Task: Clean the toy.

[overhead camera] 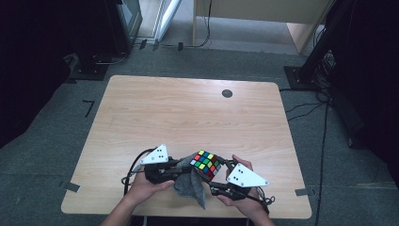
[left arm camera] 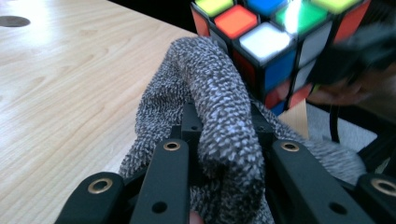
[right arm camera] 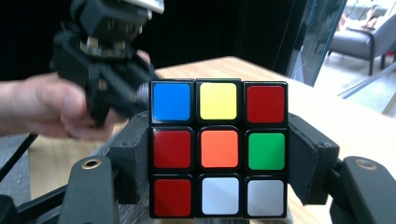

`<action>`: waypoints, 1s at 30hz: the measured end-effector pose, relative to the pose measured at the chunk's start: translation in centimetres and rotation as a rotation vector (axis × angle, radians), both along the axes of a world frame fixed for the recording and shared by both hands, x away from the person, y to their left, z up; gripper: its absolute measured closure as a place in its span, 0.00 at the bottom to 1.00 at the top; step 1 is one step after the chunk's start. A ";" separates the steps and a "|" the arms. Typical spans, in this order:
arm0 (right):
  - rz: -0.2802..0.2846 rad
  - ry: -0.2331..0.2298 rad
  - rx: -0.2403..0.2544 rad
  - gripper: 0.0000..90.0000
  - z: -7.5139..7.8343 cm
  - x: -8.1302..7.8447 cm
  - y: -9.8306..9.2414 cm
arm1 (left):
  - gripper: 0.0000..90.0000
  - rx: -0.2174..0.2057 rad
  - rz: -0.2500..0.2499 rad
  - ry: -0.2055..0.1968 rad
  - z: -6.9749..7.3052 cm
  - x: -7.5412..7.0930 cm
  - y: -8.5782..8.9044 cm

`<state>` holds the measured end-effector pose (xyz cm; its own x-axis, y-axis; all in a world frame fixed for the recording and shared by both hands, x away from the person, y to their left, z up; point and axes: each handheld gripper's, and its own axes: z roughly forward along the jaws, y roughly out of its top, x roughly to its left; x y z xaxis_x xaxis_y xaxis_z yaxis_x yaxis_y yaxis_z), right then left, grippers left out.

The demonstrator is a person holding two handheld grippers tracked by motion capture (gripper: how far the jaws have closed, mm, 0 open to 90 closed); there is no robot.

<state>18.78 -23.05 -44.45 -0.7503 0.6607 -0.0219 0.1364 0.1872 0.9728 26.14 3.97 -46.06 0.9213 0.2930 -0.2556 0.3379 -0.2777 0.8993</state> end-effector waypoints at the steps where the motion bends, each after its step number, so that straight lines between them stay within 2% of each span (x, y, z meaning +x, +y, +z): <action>1: 0.008 0.019 -0.006 0.38 -0.2 0.1 0.0 | 0.85 -0.014 0.006 0.010 0.0 0.1 0.3; 3: 0.016 0.048 -0.023 0.38 -0.4 0.3 0.1 | 0.85 -0.029 0.013 0.021 0.1 0.2 0.5; 5: 0.021 0.076 -0.031 0.38 -0.6 0.5 0.2 | 0.85 -0.024 0.017 0.012 0.1 0.1 0.5; 8: 0.032 0.116 -0.028 0.38 -0.6 0.8 0.0 | 0.85 -0.050 0.015 0.021 0.3 0.2 0.7; 10: 0.028 0.134 -0.046 0.38 -0.7 0.9 0.0 | 0.85 -0.073 0.017 0.030 0.4 0.2 0.9; 14: 0.013 0.095 -0.071 0.38 -0.6 0.6 0.2 | 0.85 -0.096 0.020 0.020 0.8 0.3 1.3; 17: -0.001 0.050 -0.103 0.38 -0.4 0.4 0.4 | 0.85 -0.179 0.021 0.030 1.7 0.5 2.4; 18: -0.001 0.050 -0.103 0.38 -0.4 0.4 0.4 | 0.85 -0.179 0.021 0.030 1.7 0.5 2.4; 19: -0.010 0.041 -0.121 0.38 -0.5 0.4 0.4 | 0.85 -0.211 0.016 0.036 2.0 0.5 2.8; 20: -0.027 0.036 -0.163 0.38 -0.8 0.4 0.7 | 0.85 -0.227 0.001 0.031 2.5 0.3 2.8; 24: -0.029 0.022 -0.221 0.38 -1.3 0.2 1.9 | 0.85 -0.125 -0.090 -0.030 3.2 -1.4 0.3; 26: -0.024 0.011 -0.239 0.38 -1.3 0.0 2.3 | 0.85 -0.073 -0.091 -0.080 3.2 -2.0 -0.7; 29: -0.028 -0.008 -0.262 0.38 -1.3 -0.3 2.4 | 0.85 -0.078 -0.069 -0.058 3.1 -1.7 -0.6; 30: -0.026 -0.010 -0.255 0.38 -1.2 -0.4 2.3 | 0.85 -0.081 -0.020 -0.026 2.8 -1.0 0.1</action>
<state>18.42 -20.76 -45.67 -0.7321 0.6519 -0.1977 0.1351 0.4234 0.8958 25.18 4.12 -43.26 0.9333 0.2540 -0.2538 0.3094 -0.2103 0.9274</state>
